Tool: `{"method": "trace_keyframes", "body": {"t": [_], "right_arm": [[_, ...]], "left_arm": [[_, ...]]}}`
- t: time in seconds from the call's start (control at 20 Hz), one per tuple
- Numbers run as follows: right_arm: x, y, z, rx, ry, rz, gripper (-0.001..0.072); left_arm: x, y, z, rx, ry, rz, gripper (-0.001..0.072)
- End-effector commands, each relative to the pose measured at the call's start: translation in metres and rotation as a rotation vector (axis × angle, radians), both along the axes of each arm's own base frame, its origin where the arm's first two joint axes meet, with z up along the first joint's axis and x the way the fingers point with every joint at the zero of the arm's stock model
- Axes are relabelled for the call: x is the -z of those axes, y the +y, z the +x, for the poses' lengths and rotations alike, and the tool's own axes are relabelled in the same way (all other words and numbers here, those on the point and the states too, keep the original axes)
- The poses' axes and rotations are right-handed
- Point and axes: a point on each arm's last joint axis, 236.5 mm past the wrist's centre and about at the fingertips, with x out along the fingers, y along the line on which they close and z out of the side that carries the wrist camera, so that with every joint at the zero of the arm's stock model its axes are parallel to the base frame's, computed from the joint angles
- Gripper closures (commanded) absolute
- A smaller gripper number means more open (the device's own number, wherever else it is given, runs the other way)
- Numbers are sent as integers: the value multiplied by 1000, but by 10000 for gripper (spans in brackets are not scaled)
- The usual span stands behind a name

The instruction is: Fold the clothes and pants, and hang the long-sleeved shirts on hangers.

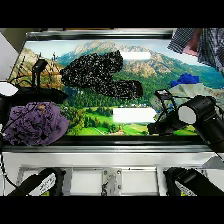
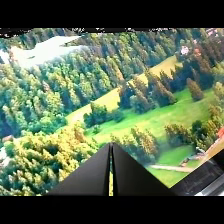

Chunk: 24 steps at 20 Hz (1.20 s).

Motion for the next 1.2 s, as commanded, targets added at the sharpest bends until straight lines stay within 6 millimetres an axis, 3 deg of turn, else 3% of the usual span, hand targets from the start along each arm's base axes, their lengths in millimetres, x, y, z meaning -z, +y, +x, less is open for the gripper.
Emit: {"method": "trace_keyframes", "body": {"t": [0.0, 0.05, 0.1, 0.2, 0.3, 0.4, 0.6, 0.9, 0.95, 1.15], "right_arm": [[0, 0, 0, 0, 0, 1, 684], [0, 0, 0, 0, 0, 1, 685], [0, 0, 0, 0, 0, 1, 685], [0, 0, 0, 0, 0, 1, 684], [0, 0, 0, 0, 0, 1, 684], [0, 0, 0, 0, 0, 1, 684], [0, 0, 0, 0, 0, 1, 684], [0, 0, 0, 0, 0, 1, 684], [0, 0, 0, 0, 0, 1, 685], [0, 0, 0, 0, 0, 1, 685]], "left_arm": [[-1, 2, 0, -18, 10, -1, 622], [-1, 10, 1, -46, 25, 16, 184], [-2, 26, 4, -120, 52, 39, -13], [4, 83, 2, -330, 135, 160, -13], [22, 149, -19, -538, 241, 327, -13], [52, 190, -46, -668, 334, 429, -13], [116, 198, -67, -702, 365, 433, -13], [155, 194, -72, -702, 314, 427, -13], [158, 194, -75, -700, 321, 427, -6], [160, 189, -81, -697, 353, 417, 693]]}}
